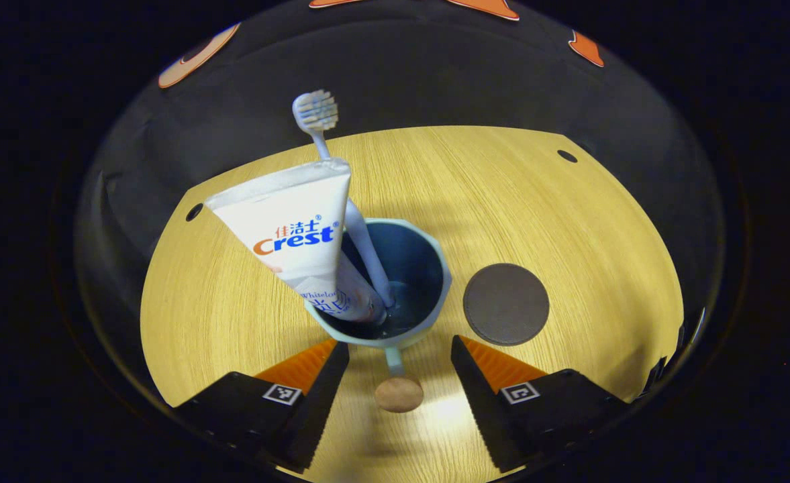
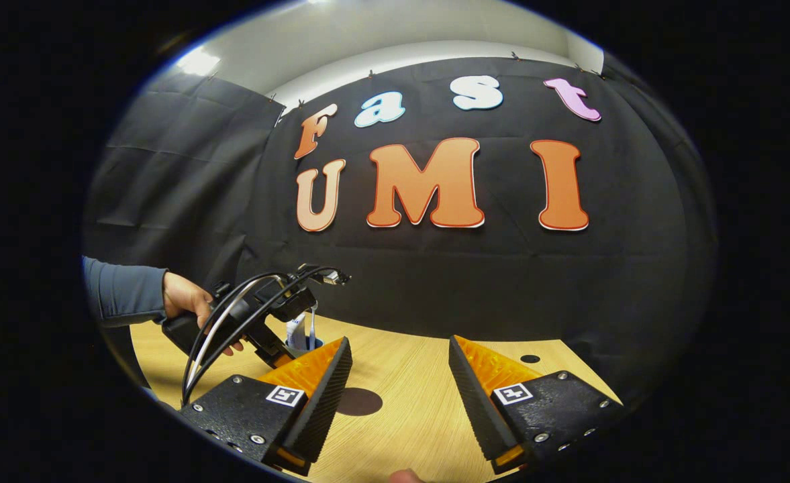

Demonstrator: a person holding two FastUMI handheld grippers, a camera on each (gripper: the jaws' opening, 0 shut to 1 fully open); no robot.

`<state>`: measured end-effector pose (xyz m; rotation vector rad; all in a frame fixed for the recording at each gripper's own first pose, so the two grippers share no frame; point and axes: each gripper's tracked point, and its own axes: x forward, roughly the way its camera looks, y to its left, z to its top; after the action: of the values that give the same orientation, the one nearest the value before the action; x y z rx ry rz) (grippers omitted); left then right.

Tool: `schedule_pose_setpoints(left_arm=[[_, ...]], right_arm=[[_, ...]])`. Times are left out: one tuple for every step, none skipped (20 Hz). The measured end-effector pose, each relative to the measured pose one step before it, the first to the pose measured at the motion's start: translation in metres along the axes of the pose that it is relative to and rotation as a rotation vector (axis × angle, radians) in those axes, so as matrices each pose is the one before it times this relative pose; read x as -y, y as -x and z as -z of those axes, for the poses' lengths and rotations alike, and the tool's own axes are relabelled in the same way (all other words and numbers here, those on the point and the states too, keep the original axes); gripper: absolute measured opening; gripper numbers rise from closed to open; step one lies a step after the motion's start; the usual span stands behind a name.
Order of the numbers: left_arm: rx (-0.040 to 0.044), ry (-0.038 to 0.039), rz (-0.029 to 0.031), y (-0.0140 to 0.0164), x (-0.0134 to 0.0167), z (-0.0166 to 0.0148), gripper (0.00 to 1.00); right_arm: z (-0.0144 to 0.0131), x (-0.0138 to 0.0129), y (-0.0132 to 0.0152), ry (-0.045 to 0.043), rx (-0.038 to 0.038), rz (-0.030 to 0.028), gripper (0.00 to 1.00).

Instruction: Put the toothbrush and toothpaste on the desktop into the cup, then pick up the cup and place it on the coaster on the desktop.

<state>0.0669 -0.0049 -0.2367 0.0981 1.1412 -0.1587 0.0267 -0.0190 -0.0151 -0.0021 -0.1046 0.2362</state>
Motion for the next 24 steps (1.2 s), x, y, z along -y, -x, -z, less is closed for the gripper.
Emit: schedule_pose_setpoints(left_arm=[[-0.01123,-0.00231,-0.00802,-0.00358,-0.00183,0.0012,0.86],[-0.01507,0.00217,-0.01862,-0.00408,-0.00339,0.00289,0.8],[-0.00525,0.01337,-0.00081,-0.00416,0.00053,0.0011,0.75],[-0.00771,0.0018,-0.0013,-0.00006,0.00017,0.00204,0.67],[0.00349,0.01156,0.00372,0.00036,0.00044,0.00075,0.65],[0.00126,0.01249,0.00434,0.00082,0.00133,-0.00045,0.53],[0.00087,0.01422,0.00809,-0.00046,0.00145,-0.00444,0.46],[0.00303,0.00326,0.00455,-0.00384,0.00241,-0.00243,0.27],[0.00022,0.00454,0.00681,-0.00084,0.00164,-0.00429,0.27],[0.00741,0.01163,0.00341,-0.00353,0.00169,-0.00528,0.27],[0.00068,0.00456,0.00397,-0.00324,0.00171,-0.00529,0.25],[0.00866,0.0106,0.00804,-0.00494,0.00236,-0.00772,0.25],[0.00288,0.0055,0.00657,-0.00325,0.0033,-0.00738,0.23],[0.00435,0.00831,0.01084,-0.00408,0.00376,-0.00806,0.23],[0.00439,0.00892,0.01111,0.00689,-0.01098,0.00201,0.23],[0.0024,0.00371,0.00793,0.00391,-0.00143,-0.00355,0.23],[0.00704,0.00014,0.0042,0.00447,-0.00943,-0.00552,0.23],[0.00918,-0.00227,0.00118,0.00115,-0.00276,0.00149,0.23],[0.01192,-0.00906,0.00113,0.0063,-0.00148,0.00282,0.23],[0.01222,-0.0118,0.00162,-0.0141,0.01436,0.0162,0.23],[0.0134,-0.01392,0.00413,0.01784,-0.01173,-0.02382,0.23],[0.01186,-0.01123,0.00437,0.00101,0.00179,-0.0039,0.23],[0.01011,-0.01006,0.00598,0.00086,0.00137,-0.00328,0.23],[0.00504,-0.01058,0.009,-0.00068,0.00033,-0.00163,0.23]], right_arm=[[0.001,0.00039,0.00077,-0.0022,0.00024,0.00051,0.87],[0.00189,0.00106,0.00033,-0.00355,-0.00222,0.00262,0.87],[0.00188,0.00147,0.00203,-0.00535,-0.00244,-0.00162,0.87],[0.00149,0.00089,0.001,-0.00414,-0.00271,0.00154,0.87],[0.00042,0.0005,-0.00035,-0.00434,0.00037,-0.00051,0.87],[-0.00051,0.00076,0.00066,-0.00323,-0.00084,0.00211,0.87],[0.00069,0.00128,0.00001,-0.00409,0.0012,0.00165,0.87],[-0.00025,0.00052,0.00063,-0.00501,0.00255,-0.00079,0.87],[-0.00118,-0.00068,-0.00174,-0.00415,0.00219,0.00224,0.87],[-0.00038,-0.00051,-0.00062,-0.00256,0.00229,-0.00172,0.87],[0.00031,0.00077,0.00043,-0.00016,-0.00065,0.00332,0.87],[0.00022,-0.00011,-0.00008,0.00041,-0.00093,-0.00064,0.87],[0.00085,0.0,0.0005,0.00179,-0.00247,0.00175,0.87],[0.0007,0.00047,0.00069,0.00184,-0.00039,0.00106,0.88],[0.00012,0.00005,0.00089,0.0025,-0.00219,0.00101,0.87],[0.00165,0.00189,0.00222,0.0018,-0.0018,0.00397,0.87],[0.00054,-0.00054,-0.00074,0.00037,-0.00209,0.00086,0.88],[0.00064,0.00023,0.00025,0.00015,-0.00146,0.00362,0.87],[0.00054,0.00102,0.00039,-0.00152,-0.00044,0.00076,0.87],[0.00008,0.00113,0.00175,-0.00041,-0.00272,0.00248,0.87],[0.00029,0.00109,0.00098,0.00044,-0.00021,0.00272,0.87],[-0.00064,-0.00016,-0.00008,0.00143,-0.00067,0.00285,0.87],[0.00019,0.00146,-0.00023,0.00124,-0.00071,0.00333,0.87],[-0.00072,0.00071,0.00144,-0.00084,0.00307,0.00092,0.87]])
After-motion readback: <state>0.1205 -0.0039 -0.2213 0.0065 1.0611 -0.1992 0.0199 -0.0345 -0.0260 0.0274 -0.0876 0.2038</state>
